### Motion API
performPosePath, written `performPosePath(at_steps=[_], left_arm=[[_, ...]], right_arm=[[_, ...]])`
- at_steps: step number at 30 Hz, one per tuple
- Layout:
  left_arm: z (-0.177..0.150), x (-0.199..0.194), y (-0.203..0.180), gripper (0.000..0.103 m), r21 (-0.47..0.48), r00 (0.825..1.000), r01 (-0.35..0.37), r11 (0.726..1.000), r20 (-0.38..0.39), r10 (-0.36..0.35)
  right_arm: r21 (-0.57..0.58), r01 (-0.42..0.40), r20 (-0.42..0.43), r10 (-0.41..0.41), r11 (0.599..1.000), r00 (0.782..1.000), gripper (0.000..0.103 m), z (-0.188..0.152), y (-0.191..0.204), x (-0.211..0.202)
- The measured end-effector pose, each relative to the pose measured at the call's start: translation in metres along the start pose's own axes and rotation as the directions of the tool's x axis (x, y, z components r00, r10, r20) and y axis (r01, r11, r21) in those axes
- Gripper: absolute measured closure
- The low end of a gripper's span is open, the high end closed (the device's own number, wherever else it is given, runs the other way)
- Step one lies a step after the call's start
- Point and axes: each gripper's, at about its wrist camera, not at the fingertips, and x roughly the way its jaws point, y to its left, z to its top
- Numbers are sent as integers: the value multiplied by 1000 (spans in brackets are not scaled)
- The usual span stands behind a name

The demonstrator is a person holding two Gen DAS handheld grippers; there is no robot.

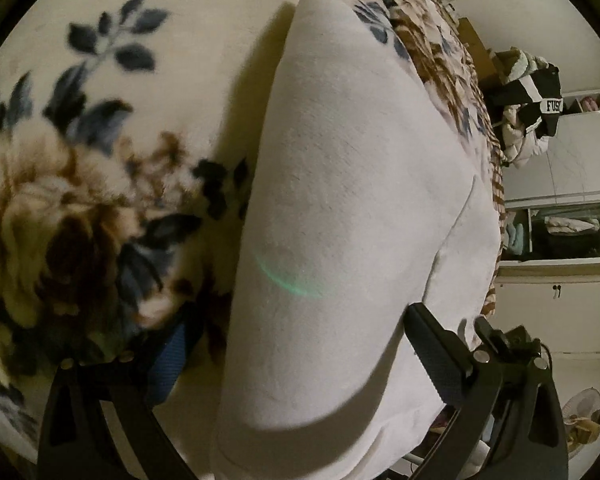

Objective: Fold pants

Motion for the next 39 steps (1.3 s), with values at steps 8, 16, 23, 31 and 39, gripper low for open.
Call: performPosePath(at_steps=[8, 16, 23, 31, 39], left_arm=[[8, 1, -8, 1, 12, 999, 24, 1000, 26, -24], [14, 0, -15, 19, 26, 994, 91, 996, 51, -92], [11, -14, -12, 64, -14, 986, 141, 990, 95, -139], [11, -58, -39, 68, -3, 975, 179, 984, 133, -177], [67, -124, -83, 68, 61, 950, 214, 975, 217, -223]], right_arm=[[-103, 114, 58, -109, 988, 992, 48, -15, 35, -3], [-164, 128, 28, -125, 978, 992, 43, -10, 45, -11], [-192, 148, 66, -137, 970, 988, 62, -19, 55, -11], [-253, 122, 129, -92, 960, 987, 66, -37, 116, -49], [-363, 87, 162, -30, 928, 986, 66, -28, 229, -65]])
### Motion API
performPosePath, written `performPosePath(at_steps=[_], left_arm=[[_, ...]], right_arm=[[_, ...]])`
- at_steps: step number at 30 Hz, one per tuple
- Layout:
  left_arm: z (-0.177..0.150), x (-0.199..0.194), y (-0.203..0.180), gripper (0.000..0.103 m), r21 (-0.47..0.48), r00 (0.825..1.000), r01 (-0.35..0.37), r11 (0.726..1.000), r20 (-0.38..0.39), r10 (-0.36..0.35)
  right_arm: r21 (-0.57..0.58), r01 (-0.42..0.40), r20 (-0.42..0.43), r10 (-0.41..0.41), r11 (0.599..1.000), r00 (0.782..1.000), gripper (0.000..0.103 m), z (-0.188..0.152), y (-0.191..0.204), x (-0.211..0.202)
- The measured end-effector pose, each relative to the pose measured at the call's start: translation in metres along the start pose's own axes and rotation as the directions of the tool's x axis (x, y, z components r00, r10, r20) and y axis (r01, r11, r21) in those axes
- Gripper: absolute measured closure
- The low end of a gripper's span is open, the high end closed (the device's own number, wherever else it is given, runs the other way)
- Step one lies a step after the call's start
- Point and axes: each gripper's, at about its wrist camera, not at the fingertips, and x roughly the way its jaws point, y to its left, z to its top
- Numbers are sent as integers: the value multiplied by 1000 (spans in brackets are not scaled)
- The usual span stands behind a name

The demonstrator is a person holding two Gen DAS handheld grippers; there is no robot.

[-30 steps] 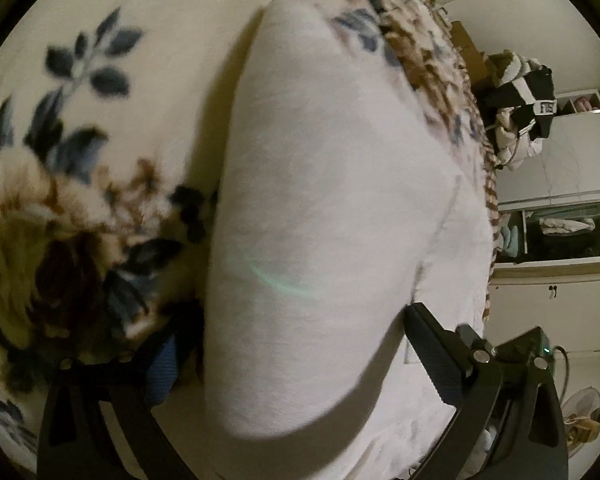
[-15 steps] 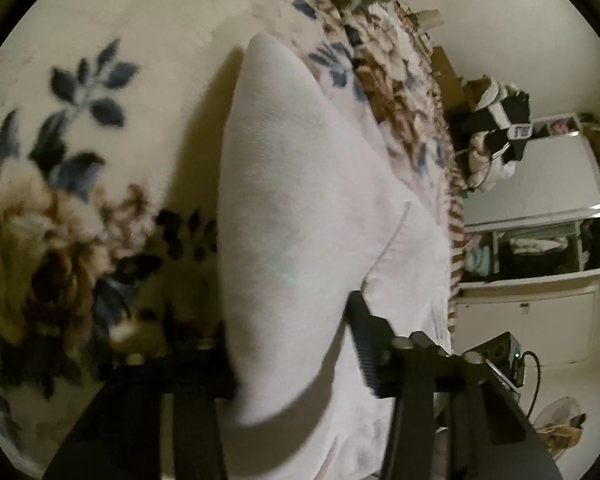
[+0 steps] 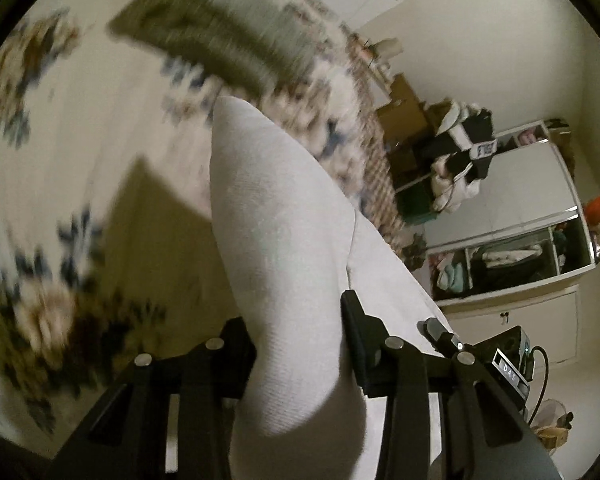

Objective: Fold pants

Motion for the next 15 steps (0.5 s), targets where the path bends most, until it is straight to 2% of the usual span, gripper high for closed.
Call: performPosePath(at_steps=[3, 8, 11, 15], left_arm=[[51, -9, -13, 68, 17, 999, 20, 1000, 36, -21], [164, -16, -17, 68, 89, 995, 29, 996, 93, -38], [248, -12, -6, 68, 122, 992, 19, 992, 120, -34], [330, -2, 19, 68, 149, 990, 4, 989, 139, -25]], right_arm=[[-37, -27, 27, 28, 999, 999, 66, 33, 47, 16], [-75, -78, 76, 83, 994, 994, 66, 99, 121, 77], [-102, -104, 101, 115, 989, 988, 66, 147, 164, 137], [-134, -119, 110, 134, 984, 985, 66, 198, 197, 221]])
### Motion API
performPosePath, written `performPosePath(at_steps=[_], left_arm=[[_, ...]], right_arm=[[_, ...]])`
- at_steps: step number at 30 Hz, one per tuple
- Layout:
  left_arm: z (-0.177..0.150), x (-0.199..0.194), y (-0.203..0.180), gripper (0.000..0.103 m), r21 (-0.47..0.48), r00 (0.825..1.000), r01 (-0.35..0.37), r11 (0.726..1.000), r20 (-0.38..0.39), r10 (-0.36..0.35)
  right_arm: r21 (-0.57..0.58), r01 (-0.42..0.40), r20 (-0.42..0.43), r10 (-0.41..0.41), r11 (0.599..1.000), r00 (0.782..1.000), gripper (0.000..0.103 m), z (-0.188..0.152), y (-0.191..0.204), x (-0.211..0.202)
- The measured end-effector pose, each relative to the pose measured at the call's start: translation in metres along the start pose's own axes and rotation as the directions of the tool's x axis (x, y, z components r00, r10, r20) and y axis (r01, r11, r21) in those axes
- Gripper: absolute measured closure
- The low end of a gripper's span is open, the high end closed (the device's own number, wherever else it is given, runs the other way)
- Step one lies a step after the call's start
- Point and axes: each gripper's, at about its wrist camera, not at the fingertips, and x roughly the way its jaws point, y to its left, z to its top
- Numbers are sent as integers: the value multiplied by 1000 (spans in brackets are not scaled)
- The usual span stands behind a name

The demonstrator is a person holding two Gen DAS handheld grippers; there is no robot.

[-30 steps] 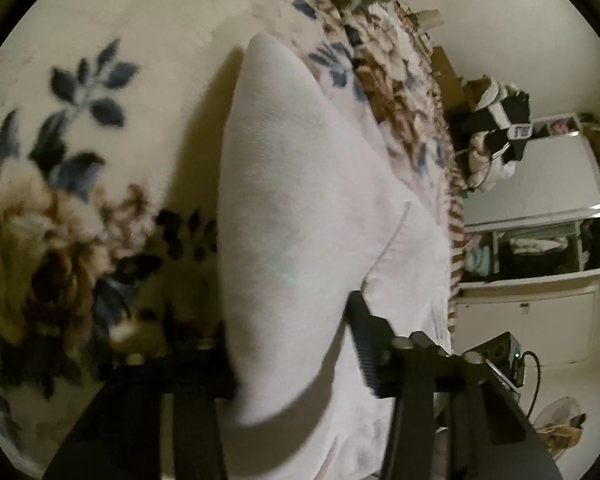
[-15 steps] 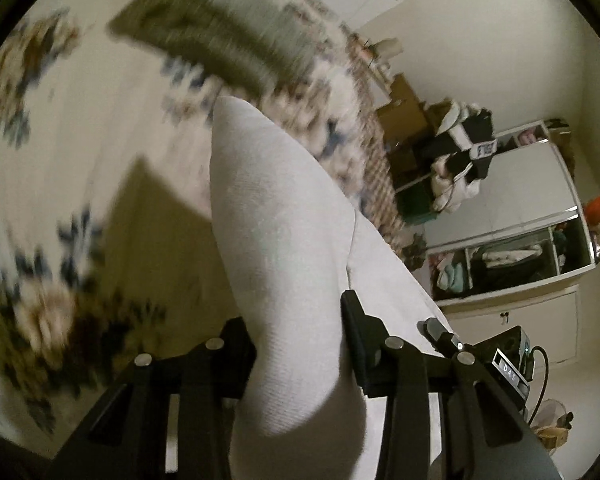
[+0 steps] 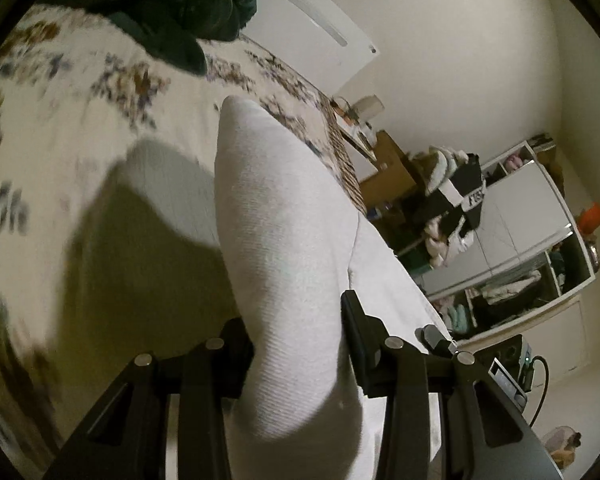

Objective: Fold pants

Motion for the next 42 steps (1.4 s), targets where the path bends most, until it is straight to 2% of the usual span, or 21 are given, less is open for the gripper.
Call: performPosePath(at_steps=[1, 4, 7, 9, 11, 15, 19, 21, 22, 23, 24, 26, 28, 29, 30, 31, 33, 36, 42], left_arm=[[22, 11, 16, 68, 2, 1000, -4, 1000, 0, 4], [49, 36, 57, 68, -1, 999, -30, 1000, -20, 30], [53, 64, 105, 68, -40, 993, -88, 995, -79, 85], [43, 77, 133, 68, -74, 987, -106, 992, -128, 96], [32, 77, 142, 66, -79, 987, -90, 993, -140, 79], [23, 71, 140, 60, -42, 984, -104, 994, -149, 97], [25, 60, 137, 56, -44, 977, -154, 987, -157, 145], [28, 53, 127, 56, -14, 966, -211, 977, -157, 206], [27, 48, 117, 56, 24, 954, -258, 966, -154, 258], [26, 45, 108, 57, 56, 943, -293, 954, -148, 298], [24, 42, 97, 56, 98, 927, -336, 937, -143, 347], [17, 36, 73, 56, 175, 879, -428, 887, -146, 453], [8, 30, 56, 52, 216, 848, -475, 853, -146, 509], [5, 28, 50, 37, 232, 834, -492, 839, -149, 531], [1, 25, 43, 16, 241, 821, -510, 826, -152, 551], [-1, 23, 39, 9, 247, 811, -523, 816, -150, 565], [-5, 13, 26, 7, 264, 799, -540, 799, -135, 585], [-9, -7, -5, 7, 292, 782, -571, 768, -91, 616], [-19, -60, -63, 8, 292, 780, -594, 749, -16, 625]], right_arm=[[-5, -2, -1, 2, 1000, 1000, 66, 9, 0, 25], [-7, 5, -19, -5, 1000, 1000, 66, 23, -11, 87], [-5, 49, -74, -50, 999, 996, 66, 22, -35, 146], [0, 85, -112, -85, 996, 990, 66, 14, -55, 168], [9, 93, -134, -91, 996, 987, 63, 5, -69, 173], [28, 148, -186, -141, 989, 972, 46, -4, -87, 165], [4, 260, -193, -254, 966, 948, 35, 1, -89, 144], [-42, 336, -192, -337, 941, 921, 33, 3, -83, 133], [-84, 387, -187, -396, 918, 899, 30, 4, -76, 127], [-120, 433, -178, -448, 893, 876, 23, 4, -70, 124], [-172, 493, -165, -519, 853, 839, 17, 5, -61, 121], [-260, 583, -127, -626, 770, 770, 9, 3, -43, 116], [-323, 643, -80, -697, 694, 712, 5, 1, -26, 110], [-347, 669, -56, -726, 658, 685, 2, 0, -17, 107], [-362, 683, -35, -742, 634, 670, 0, -2, -9, 101], [-377, 698, -12, -757, 608, 653, 0, -3, -1, 96], [-404, 719, 29, -778, 565, 628, 0, -6, 19, 84], [-431, 731, 88, -781, 529, 618, 0, -8, 53, 62], [-462, 708, 151, -740, 534, 656, 0, -14, 122, -2]])
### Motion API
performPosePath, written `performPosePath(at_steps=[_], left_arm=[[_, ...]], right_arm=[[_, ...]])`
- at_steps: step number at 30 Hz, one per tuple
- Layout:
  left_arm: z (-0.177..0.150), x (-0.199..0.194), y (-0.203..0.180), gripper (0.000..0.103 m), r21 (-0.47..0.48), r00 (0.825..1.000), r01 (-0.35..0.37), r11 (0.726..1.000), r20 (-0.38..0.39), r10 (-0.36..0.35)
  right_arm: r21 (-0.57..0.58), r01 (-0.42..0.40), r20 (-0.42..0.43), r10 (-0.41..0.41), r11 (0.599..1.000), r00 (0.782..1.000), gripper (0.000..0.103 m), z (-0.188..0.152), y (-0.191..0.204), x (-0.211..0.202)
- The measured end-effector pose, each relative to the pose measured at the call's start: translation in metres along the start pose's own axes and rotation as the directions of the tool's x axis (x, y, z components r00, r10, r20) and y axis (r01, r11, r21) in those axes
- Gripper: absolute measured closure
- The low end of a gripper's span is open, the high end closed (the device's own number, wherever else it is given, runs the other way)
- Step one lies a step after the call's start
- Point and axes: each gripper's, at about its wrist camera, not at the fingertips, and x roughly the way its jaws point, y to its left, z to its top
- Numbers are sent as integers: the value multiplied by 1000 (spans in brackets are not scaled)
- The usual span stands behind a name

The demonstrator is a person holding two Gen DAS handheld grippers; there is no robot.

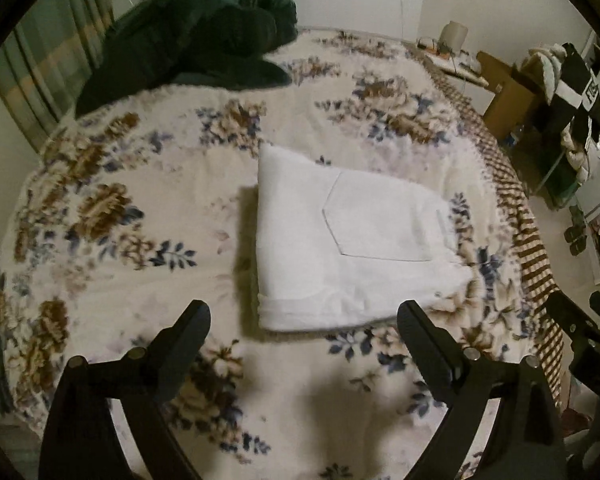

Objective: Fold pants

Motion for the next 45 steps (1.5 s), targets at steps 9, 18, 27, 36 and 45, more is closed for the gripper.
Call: performPosePath(at_steps=[9, 18, 27, 36, 45], left_arm=[[-37, -162, -27, 8, -19, 988, -25, 1000, 149, 27], [-92, -294, -49, 8, -89, 954, -107, 990, 272, 128], [-134, -349, -52, 8, -124, 947, -101, 987, 292, 134], [-149, -360, -48, 0, -113, 936, -125, 986, 315, 155], [-162, -364, -50, 0, -111, 934, -141, 984, 314, 169]], right_arm=[[-34, -45, 138, 49, 998, 989, 0, -18, -28, -171], [-87, -95, 298, 117, 992, 947, 0, -63, -57, -347], [-120, -133, 313, 165, 984, 935, 0, -115, -71, -442], [-107, -96, 343, 127, 990, 931, 0, -135, -70, -475], [-132, -123, 316, 160, 984, 935, 0, -133, -65, -468]])
